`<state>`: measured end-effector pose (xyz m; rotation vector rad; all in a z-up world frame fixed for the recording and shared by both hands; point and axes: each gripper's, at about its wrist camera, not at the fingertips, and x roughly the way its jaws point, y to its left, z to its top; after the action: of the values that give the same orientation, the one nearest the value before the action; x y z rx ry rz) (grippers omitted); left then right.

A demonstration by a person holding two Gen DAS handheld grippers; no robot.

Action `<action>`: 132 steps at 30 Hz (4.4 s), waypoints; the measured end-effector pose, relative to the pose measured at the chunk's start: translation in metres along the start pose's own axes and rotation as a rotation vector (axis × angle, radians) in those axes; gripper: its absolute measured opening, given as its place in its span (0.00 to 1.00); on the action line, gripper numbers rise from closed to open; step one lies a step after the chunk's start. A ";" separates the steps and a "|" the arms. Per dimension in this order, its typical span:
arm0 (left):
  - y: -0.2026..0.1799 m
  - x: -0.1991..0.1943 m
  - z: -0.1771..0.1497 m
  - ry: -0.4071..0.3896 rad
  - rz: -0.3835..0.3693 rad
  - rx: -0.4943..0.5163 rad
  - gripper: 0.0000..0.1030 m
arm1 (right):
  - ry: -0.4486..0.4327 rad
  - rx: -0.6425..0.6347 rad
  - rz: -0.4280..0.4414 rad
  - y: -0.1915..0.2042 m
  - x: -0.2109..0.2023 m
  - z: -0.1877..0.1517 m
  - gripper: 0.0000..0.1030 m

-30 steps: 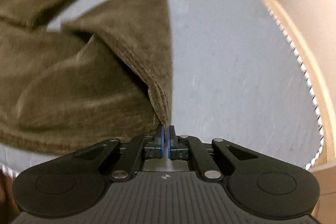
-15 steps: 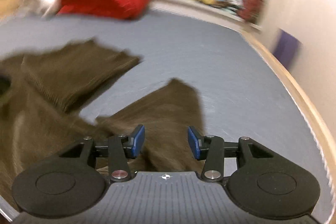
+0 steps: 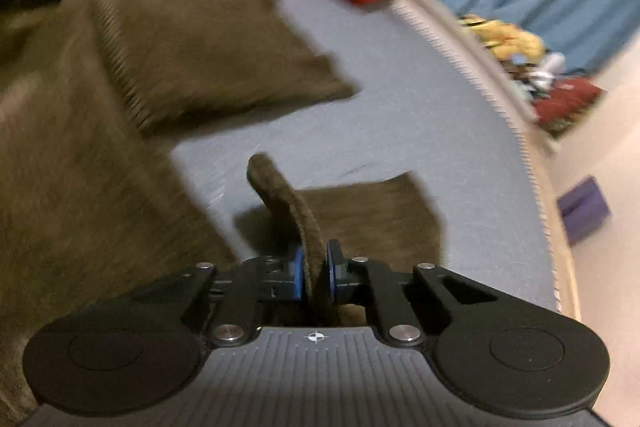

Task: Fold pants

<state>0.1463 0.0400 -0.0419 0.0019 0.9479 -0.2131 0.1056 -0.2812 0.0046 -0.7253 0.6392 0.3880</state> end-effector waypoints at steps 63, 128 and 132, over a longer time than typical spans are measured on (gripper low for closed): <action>0.156 -0.071 -0.004 -0.124 0.156 -0.357 0.39 | 0.355 1.205 -0.631 -0.213 0.109 -0.159 0.13; 0.156 -0.130 -0.128 0.185 0.103 -0.128 0.30 | -0.080 1.339 -0.091 -0.112 -0.065 -0.051 0.55; 0.152 -0.159 -0.119 0.087 0.195 -0.108 0.29 | -0.059 1.326 -0.055 -0.103 -0.058 -0.040 0.56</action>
<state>-0.0114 0.2285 0.0025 0.0044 1.0384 0.0182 0.1010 -0.3871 0.0697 0.5326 0.6643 -0.1125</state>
